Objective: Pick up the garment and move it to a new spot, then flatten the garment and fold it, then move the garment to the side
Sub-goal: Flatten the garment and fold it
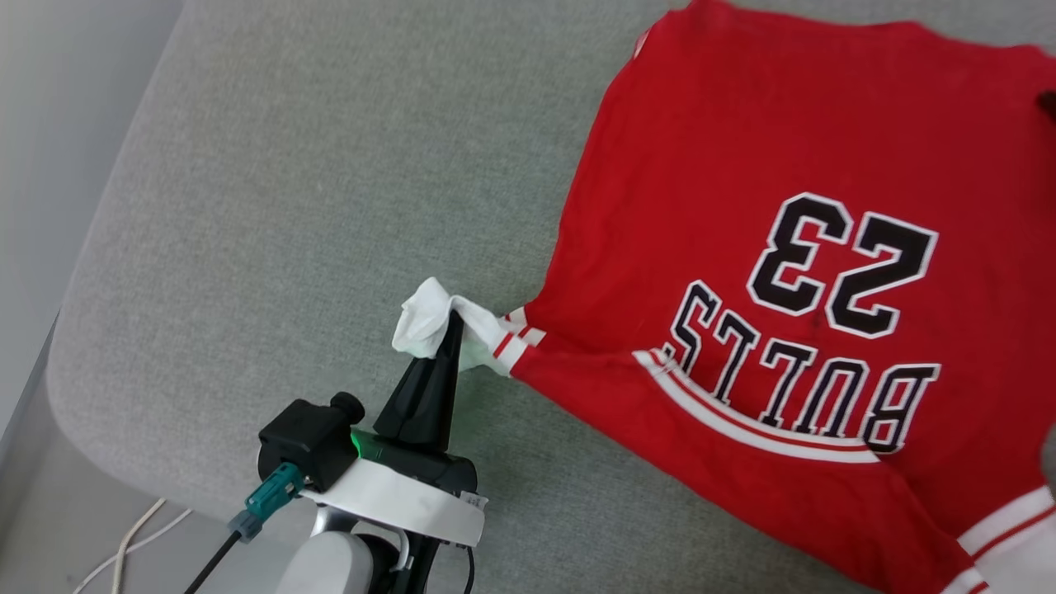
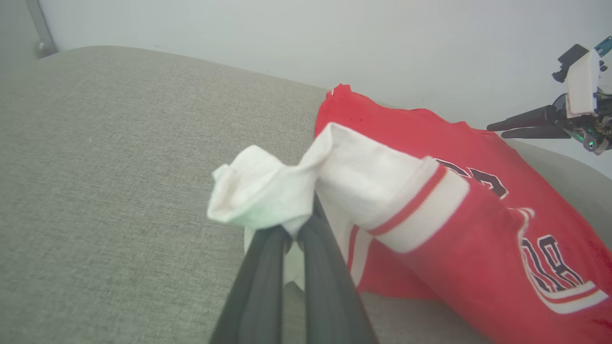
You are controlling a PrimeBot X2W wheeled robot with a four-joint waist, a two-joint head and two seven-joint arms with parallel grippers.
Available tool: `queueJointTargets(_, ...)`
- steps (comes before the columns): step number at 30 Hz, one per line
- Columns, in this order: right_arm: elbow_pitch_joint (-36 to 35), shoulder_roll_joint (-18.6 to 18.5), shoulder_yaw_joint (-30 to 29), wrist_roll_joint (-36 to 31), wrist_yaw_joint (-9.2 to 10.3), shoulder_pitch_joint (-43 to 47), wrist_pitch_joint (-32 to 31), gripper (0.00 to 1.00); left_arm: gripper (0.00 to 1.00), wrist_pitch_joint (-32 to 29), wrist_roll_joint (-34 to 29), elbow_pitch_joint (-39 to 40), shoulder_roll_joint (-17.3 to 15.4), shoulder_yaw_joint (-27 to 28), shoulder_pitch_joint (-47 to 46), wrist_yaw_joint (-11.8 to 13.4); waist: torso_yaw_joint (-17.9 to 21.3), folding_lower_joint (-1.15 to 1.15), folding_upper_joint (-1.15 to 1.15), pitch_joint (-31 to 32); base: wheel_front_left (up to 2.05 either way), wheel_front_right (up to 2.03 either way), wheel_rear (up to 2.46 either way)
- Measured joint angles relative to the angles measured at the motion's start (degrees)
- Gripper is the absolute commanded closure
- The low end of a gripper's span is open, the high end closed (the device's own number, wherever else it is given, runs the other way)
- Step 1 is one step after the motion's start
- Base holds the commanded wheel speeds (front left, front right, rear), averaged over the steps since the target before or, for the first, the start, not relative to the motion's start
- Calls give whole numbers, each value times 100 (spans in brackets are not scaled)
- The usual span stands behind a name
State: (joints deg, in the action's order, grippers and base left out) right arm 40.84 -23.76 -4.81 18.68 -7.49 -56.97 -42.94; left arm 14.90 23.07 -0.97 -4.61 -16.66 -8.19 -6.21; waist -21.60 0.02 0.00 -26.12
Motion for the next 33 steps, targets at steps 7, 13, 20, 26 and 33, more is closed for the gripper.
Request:
queueJointTargets(7,499,89,-694,-455,-5,-328,-722,0,100,10,0,-42,90,105,-68,-70,-263,-1,0,-340,0,0,0)
queueJointTargets(13,615,265,-1111,-876,-3,-342,-849,100,100,15,-65,-202,123,192,-94,-94,-264,-1,0,-190,0,0,0)
queueJointTargets(20,416,247,-1102,-995,-2,235,-754,100,100,15,-118,-408,142,238,19,-115,-207,-1,0,323,0,0,0)
queueJointTargets(26,-387,124,-708,-482,-2,1012,-589,100,100,15,-271,-578,33,478,294,-111,-15,-2,0,962,0,0,0)
queueJointTargets(33,-1738,-3,-421,132,-2,2557,-682,100,100,15,-299,-634,-176,815,733,35,454,-2,0,1700,0,0,0)
